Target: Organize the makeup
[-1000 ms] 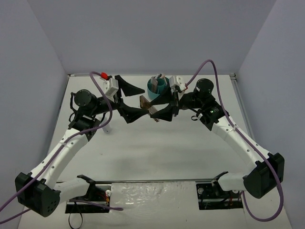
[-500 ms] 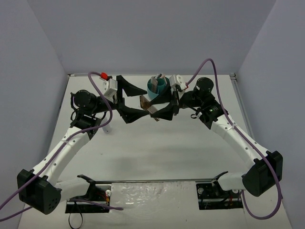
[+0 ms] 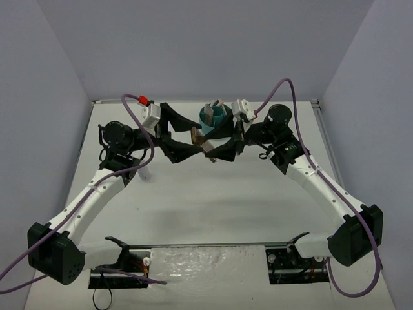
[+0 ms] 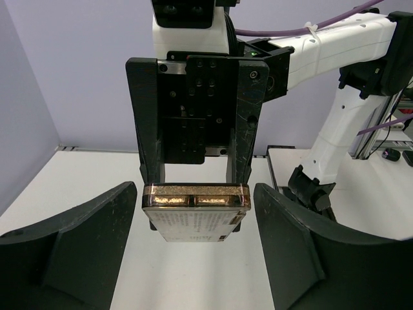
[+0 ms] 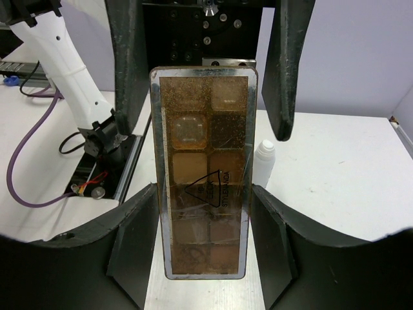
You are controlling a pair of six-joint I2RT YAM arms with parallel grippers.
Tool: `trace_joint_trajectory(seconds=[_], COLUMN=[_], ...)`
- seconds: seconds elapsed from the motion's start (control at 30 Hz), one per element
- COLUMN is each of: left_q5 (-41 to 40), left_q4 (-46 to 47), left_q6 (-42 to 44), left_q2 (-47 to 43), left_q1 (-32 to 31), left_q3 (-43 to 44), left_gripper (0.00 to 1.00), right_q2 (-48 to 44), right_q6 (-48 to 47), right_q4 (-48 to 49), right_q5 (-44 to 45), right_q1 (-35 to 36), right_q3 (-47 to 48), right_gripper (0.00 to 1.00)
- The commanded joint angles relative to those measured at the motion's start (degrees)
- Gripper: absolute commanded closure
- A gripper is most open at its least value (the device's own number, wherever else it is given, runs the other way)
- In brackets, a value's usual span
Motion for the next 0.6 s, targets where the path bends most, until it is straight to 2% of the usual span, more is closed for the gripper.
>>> trace_joint_trajectory(seconds=[0.0,0.1,0.13,0.23,0.37,0.47,0.53,0.57], left_q5=[1.5,1.6,1.5,1.5,1.6,1.9,2.0,2.1], left_q4=[9.8,10.2,10.2,10.5,10.6,10.6,10.6,10.6], left_q6=[-3.1,-3.1,-3.2,-3.4,-3.9,-4.6,-4.7,-4.7], left_q2=[-0.2,-0.3,-0.3,-0.3,-0.1,0.3,0.5,0.6], left_q1=[0.4,0.3,0.3,0.3,0.4,0.4,0.4,0.4], left_q3=[1.3,1.1,1.1,1.1,1.2,1.7,1.8,1.9], left_gripper=[0.34,0.44,0.44,0.59,0.68,0.80,0.84,0.86], right_q2=[-0.9,-0.9,-0.9,-0.9,-0.9,-0.8,-0.8,-0.8], right_q6=[2.7,2.9,2.9,3.1,3.1,3.1,3.1,3.1], right_q4=[8.3,8.4,8.4,8.6,8.7,8.7,8.6,8.5], right_q5=[-1.9,-1.8,-1.8,-1.5,-1.4,-1.0,-0.5,-0.5], right_q1=[-0.4,-0.6,-0.6,-0.6,-0.7,-1.0,-1.2,-1.3], right_q3=[2.4,2.5,2.5,2.4,2.2,2.2,2.0,2.0], right_gripper=[0.97,0.96,0.96,0.96,0.94,0.81,0.55,0.48])
